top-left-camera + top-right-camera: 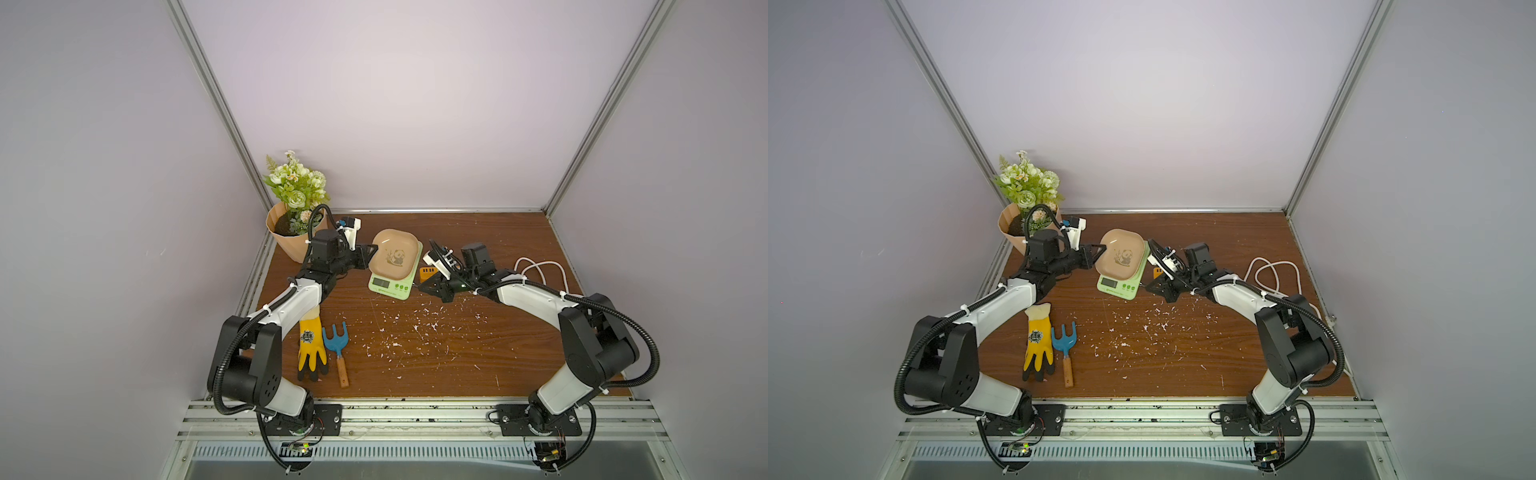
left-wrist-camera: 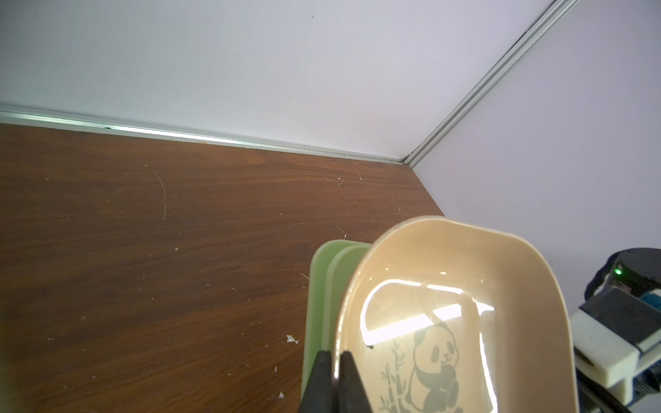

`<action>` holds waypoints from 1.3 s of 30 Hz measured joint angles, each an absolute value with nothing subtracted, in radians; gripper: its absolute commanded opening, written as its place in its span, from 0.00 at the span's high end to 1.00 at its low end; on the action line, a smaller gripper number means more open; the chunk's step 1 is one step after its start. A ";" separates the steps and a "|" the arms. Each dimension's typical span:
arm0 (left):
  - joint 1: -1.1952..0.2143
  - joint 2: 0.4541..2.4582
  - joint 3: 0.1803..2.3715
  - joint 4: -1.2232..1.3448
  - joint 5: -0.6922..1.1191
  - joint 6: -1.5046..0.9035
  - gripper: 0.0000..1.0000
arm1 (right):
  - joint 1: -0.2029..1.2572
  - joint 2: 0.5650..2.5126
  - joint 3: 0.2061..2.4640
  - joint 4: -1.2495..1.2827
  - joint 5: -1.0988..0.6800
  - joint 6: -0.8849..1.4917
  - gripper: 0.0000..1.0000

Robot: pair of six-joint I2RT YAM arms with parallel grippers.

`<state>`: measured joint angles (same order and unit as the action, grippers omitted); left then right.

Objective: Charge the electronic scale
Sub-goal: Insert the charging cable into the electronic scale.

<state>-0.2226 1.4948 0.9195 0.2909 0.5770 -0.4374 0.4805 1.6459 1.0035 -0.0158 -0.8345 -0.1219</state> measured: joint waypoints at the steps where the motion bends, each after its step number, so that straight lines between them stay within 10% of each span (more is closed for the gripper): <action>1: -0.223 1.494 0.917 0.292 0.577 -0.437 1.00 | 0.482 1.646 1.004 -0.020 -0.833 -0.123 1.00; 39: -0.281 1.425 0.920 0.263 0.450 -0.339 1.00 | 0.496 1.646 1.045 -0.045 -0.802 -0.038 1.00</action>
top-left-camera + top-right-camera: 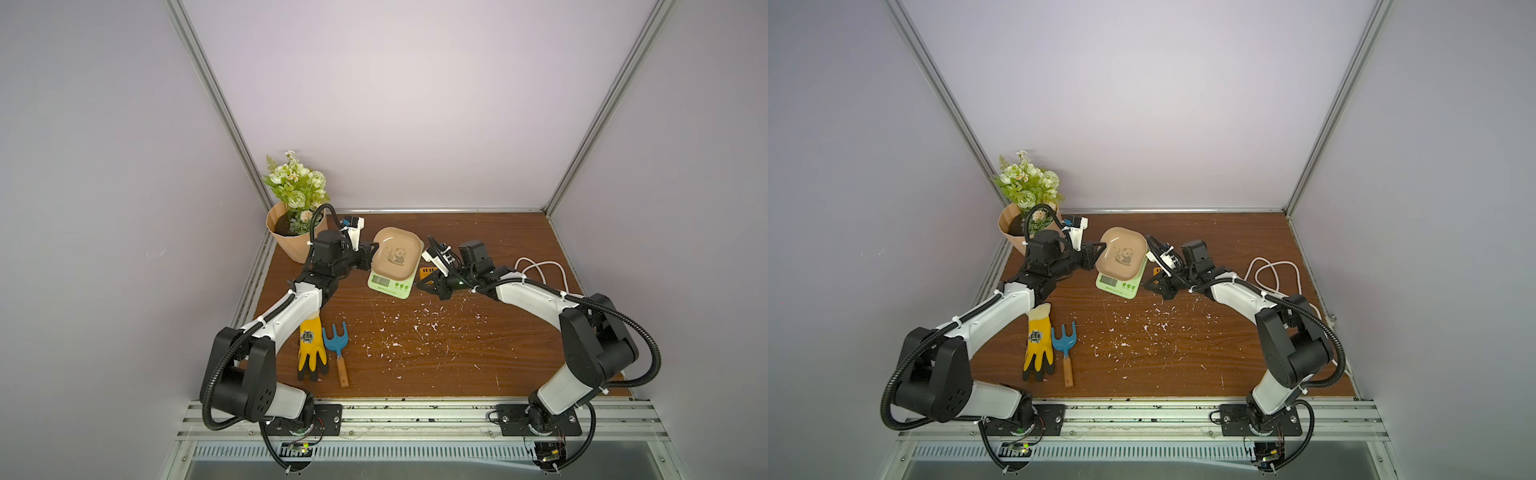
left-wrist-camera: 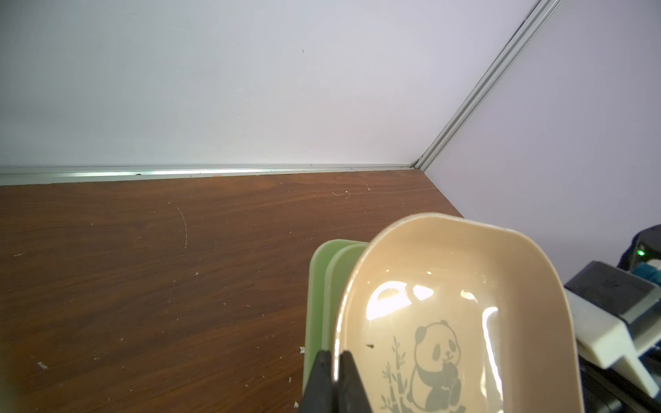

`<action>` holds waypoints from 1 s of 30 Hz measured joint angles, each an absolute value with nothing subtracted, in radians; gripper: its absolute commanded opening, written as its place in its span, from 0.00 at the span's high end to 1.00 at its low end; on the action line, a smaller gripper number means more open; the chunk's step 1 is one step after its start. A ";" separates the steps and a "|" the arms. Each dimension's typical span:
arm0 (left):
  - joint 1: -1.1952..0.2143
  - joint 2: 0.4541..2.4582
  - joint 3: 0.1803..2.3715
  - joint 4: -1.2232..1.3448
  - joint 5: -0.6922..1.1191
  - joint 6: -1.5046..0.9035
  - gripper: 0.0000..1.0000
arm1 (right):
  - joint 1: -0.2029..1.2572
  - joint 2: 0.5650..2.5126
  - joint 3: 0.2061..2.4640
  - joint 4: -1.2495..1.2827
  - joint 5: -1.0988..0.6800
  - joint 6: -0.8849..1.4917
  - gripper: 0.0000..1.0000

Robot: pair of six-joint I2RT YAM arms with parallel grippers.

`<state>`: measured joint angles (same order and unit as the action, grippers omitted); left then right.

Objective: Charge the electronic scale
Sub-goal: Insert the charging cable into the electronic scale.

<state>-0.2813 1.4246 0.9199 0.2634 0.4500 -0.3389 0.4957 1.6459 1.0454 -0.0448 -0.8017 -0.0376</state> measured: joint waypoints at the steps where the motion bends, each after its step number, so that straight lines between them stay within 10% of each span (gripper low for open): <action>1: -0.282 1.425 0.921 0.263 0.447 -0.339 1.00 | 0.496 1.646 1.047 -0.045 -0.798 -0.037 1.00; 30: -0.302 1.530 0.921 0.200 0.408 -0.393 1.00 | 0.509 1.589 1.047 -0.034 -0.747 -0.052 0.56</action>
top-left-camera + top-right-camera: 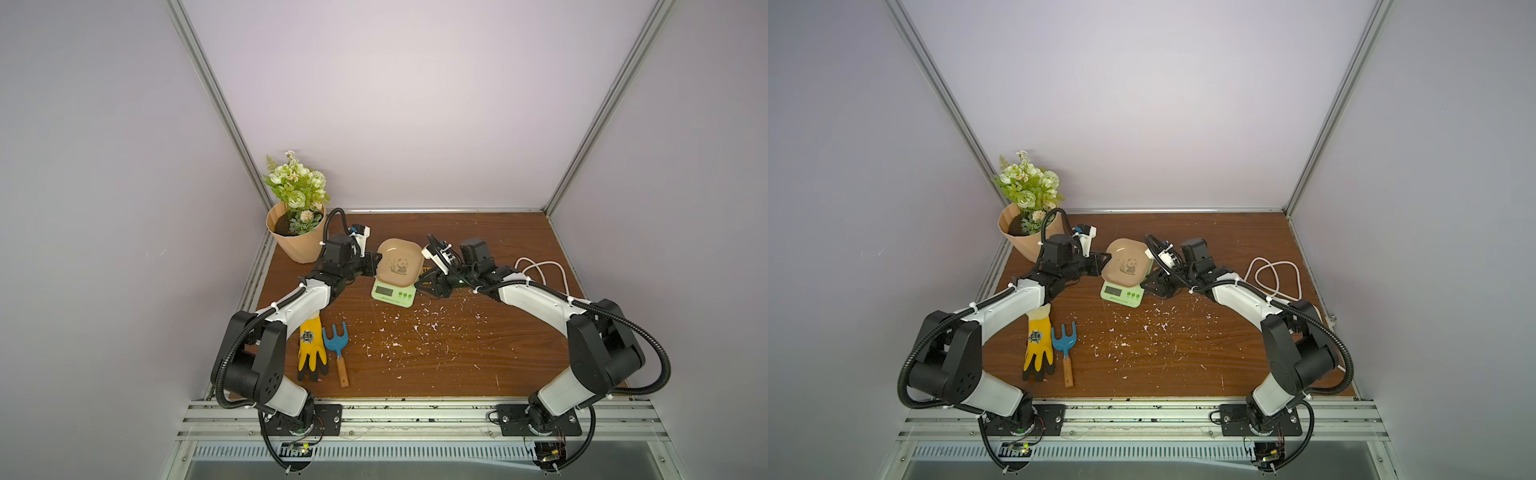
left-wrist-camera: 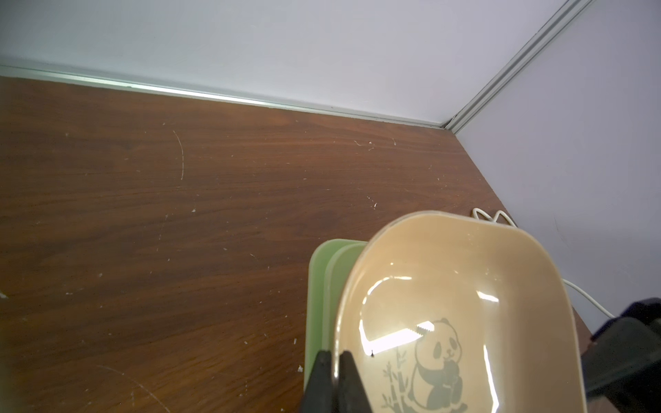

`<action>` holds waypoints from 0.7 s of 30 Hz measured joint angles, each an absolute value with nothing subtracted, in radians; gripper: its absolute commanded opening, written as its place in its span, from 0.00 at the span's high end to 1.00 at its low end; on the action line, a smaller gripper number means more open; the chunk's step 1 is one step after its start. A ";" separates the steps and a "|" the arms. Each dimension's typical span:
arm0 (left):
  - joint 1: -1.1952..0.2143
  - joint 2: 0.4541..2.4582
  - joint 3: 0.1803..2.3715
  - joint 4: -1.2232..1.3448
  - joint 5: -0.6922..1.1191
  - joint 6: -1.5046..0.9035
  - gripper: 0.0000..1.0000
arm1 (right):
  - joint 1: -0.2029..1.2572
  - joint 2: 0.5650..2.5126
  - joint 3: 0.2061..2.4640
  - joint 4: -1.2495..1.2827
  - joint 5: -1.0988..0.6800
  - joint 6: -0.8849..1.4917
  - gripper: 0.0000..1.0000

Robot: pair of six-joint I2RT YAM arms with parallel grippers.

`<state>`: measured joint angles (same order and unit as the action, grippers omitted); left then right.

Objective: Charge the electronic scale
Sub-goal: Insert the charging cable into the electronic scale, then place the electronic scale at the center of the board.

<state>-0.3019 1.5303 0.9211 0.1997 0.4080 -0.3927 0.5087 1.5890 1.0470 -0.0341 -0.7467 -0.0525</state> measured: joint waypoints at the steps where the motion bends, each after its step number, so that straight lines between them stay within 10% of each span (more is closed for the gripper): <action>1: -0.302 1.536 0.921 0.197 0.403 -0.397 1.00 | 0.509 1.581 1.047 -0.034 -0.740 -0.052 0.56; 21: -0.338 1.670 0.949 0.132 0.206 -0.620 1.00 | 0.455 1.472 0.969 0.049 -0.659 -0.002 0.60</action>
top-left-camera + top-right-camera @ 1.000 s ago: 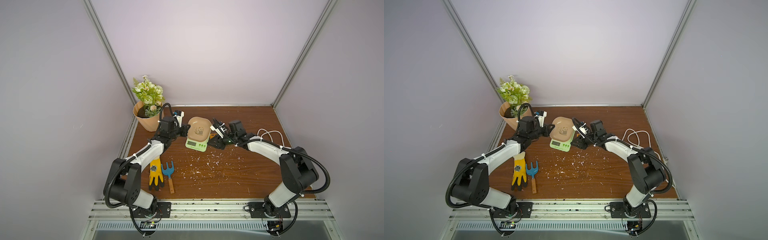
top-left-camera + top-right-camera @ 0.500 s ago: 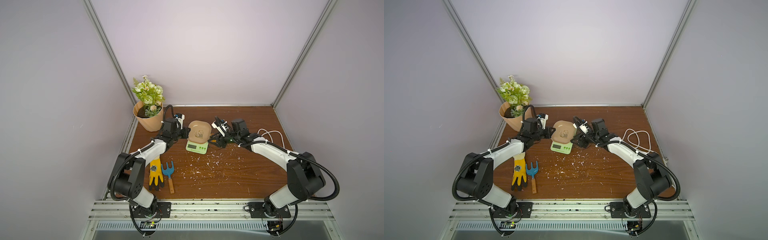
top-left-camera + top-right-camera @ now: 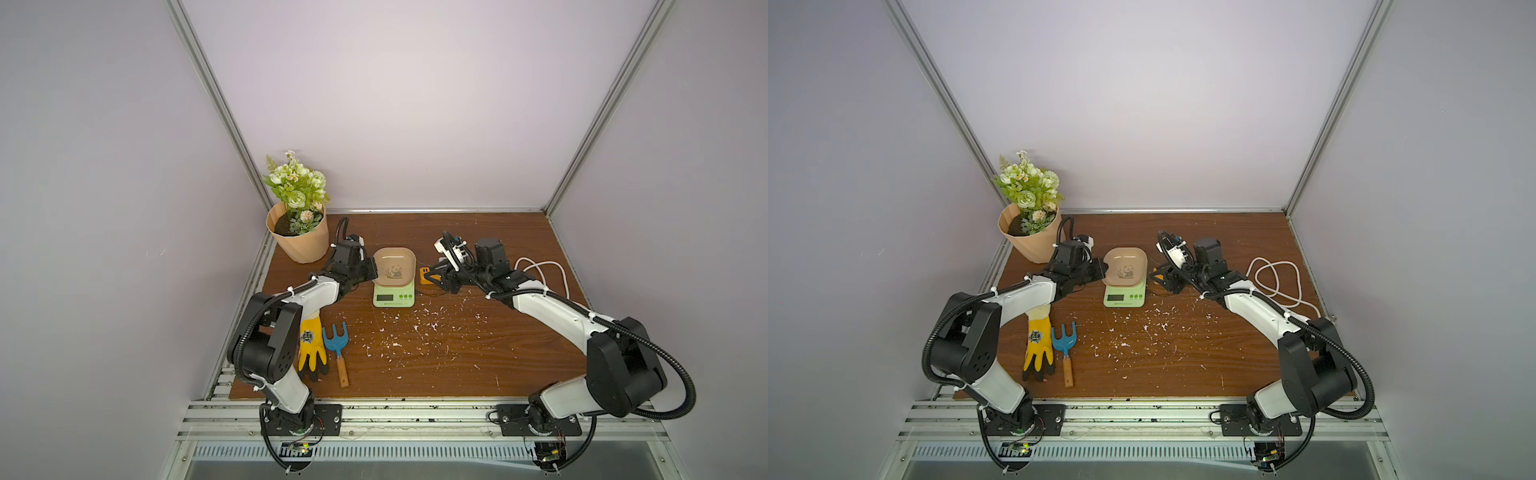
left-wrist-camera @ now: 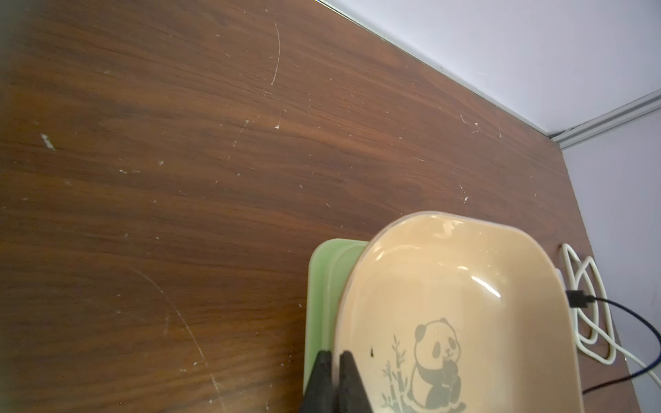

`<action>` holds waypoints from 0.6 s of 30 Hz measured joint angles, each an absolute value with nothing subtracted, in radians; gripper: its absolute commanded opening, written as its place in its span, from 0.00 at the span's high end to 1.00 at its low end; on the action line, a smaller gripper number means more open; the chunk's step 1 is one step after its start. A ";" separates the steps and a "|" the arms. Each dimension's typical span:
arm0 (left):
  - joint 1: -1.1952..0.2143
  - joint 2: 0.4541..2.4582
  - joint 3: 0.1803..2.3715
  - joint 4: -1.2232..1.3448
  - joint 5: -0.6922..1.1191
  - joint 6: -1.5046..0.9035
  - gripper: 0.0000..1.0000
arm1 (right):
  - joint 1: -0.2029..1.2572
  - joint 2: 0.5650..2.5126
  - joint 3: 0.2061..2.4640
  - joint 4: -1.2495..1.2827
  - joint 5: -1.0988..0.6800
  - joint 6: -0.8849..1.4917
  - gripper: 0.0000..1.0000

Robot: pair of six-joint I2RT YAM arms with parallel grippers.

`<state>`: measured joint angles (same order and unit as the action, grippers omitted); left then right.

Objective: Charge the electronic scale
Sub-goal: Place the electronic scale at the center of the board.

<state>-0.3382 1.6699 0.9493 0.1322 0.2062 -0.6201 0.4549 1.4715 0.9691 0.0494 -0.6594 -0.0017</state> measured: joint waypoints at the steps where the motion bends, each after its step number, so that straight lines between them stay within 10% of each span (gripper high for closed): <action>1: -0.349 1.677 0.958 0.127 0.193 -0.627 1.00 | 0.451 1.472 0.968 0.051 -0.659 0.002 0.60; 18: -0.408 1.744 1.025 0.038 0.071 -0.693 0.97 | 0.398 1.468 0.935 0.068 -0.658 0.053 0.60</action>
